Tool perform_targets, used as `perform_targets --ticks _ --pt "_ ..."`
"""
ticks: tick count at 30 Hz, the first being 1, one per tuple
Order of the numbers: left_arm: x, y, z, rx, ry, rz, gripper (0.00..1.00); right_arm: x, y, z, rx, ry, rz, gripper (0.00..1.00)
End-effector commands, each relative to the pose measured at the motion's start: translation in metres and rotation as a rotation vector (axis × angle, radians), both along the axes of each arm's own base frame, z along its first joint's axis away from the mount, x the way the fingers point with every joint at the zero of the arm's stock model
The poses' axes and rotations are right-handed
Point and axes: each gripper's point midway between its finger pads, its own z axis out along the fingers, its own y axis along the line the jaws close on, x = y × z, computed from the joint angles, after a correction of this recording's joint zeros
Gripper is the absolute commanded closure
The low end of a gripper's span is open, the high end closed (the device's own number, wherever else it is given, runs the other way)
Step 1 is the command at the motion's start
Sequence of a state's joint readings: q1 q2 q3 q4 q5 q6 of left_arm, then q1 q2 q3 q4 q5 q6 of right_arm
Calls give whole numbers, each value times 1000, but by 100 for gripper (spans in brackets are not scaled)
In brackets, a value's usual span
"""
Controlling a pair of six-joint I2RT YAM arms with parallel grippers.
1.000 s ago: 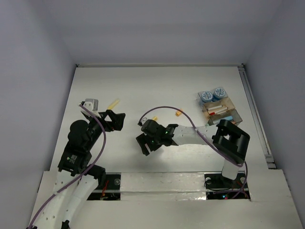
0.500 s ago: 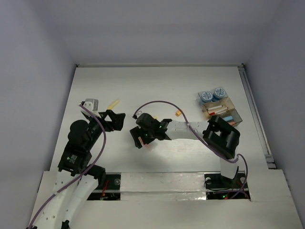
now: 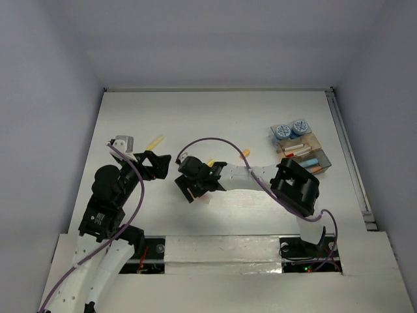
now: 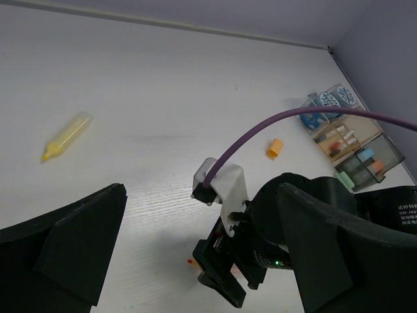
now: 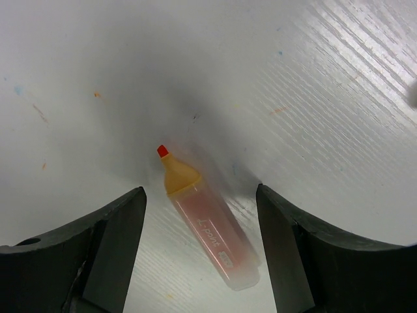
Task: Sort the stationery into containers
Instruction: Pick up the pen from the center of the board.
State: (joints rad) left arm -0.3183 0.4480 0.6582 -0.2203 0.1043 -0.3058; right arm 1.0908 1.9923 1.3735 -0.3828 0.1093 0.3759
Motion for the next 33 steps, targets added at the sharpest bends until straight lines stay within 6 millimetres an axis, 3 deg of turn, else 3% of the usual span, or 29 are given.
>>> perform_targets --ticks 1,5,11,14,16,20,23,27,28,33 --pt "1 1 26 -25 -78 2 1 -8 -16 -13 -117 1 63 25" --pt "1 1 26 -26 -80 4 1 -6 -22 -17 -175 -8 94 29" --pt "1 2 25 -25 -75 12 1 -2 -22 -30 -241 -23 107 44" --pt "2 3 25 -27 -73 20 1 -2 -24 -35 -254 -18 98 58" --pt "2 3 24 -29 -70 21 1 -3 -26 -37 -258 -15 90 75" --pt "2 -6 21 -45 -60 -24 1 0 -25 -30 -231 -34 52 91" --pt "4 -14 14 -46 -28 -61 1 11 -23 -9 -173 -79 2 99" --pt "3 -24 12 -50 -23 -121 1 35 -25 44 -49 -168 -91 100" --pt "2 -26 11 -55 -19 -131 1 39 -23 74 17 -208 -108 100" --pt "-7 -44 9 -106 -12 -239 1 65 -31 157 231 -365 -230 100"
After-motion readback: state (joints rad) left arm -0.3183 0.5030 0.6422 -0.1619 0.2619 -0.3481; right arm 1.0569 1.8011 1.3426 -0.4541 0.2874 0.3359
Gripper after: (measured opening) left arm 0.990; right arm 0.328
